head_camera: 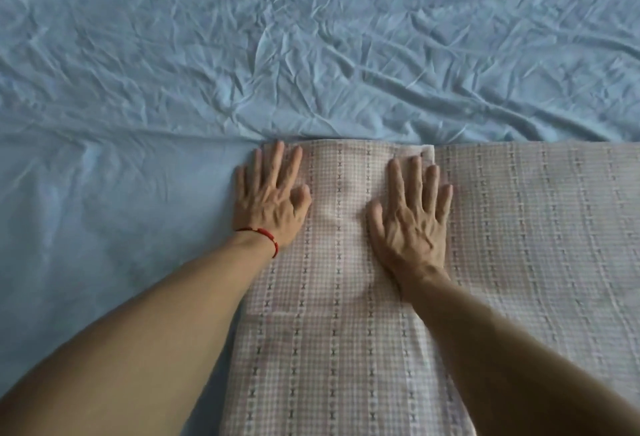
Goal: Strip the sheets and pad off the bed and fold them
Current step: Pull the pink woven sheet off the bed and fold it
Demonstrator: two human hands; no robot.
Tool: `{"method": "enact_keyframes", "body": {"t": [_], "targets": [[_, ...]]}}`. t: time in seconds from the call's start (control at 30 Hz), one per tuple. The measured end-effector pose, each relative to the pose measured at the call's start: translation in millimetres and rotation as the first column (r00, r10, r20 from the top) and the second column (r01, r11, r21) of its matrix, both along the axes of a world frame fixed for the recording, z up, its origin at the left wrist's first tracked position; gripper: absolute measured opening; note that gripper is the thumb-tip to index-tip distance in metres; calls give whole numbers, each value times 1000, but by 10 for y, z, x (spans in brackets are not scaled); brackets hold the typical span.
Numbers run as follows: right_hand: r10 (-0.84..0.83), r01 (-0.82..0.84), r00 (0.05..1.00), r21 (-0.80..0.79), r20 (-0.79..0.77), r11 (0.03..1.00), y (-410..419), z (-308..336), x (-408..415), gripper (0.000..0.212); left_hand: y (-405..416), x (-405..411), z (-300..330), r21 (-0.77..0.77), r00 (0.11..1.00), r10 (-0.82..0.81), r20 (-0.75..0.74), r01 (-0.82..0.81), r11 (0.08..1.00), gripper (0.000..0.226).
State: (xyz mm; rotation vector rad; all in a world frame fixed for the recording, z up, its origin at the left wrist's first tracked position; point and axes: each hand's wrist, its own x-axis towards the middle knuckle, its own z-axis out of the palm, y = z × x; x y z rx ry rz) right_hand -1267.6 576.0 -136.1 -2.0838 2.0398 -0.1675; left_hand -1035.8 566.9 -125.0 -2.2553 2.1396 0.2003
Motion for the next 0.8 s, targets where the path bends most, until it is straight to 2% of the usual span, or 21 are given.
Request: {"method": "enact_keyframes", "body": {"t": [0.2,0.47,0.57,0.63,0.73,0.8], "targets": [[-20,18,998,-27,-54,999,-70,-144,72,82,-13,24,-240,-102,1000,26,10,-24,994,73],[-47,46,997,-20,-63,999,-89,-206,85,86,-16,23,-183,-53,1000,0,-8,-1,999,74],[-47,46,998,-41,-40,998,-103,-220,64,85,104,59,-84,-71,986,3,-166,-15,997,72],[-30,30,1000,-50,-5,998,-140,-199,63,84,388,96,46,-16,952,50,-301,-58,998,78],[-22,22,1000,-40,17,999,-151,-180,32,84,1124,14,330,157,834,276,-478,-228,961,85],[5,-4,1000,-31,16,1000,-130,-202,18,85,1613,-105,514,181,784,376,-494,-330,926,79]]}}
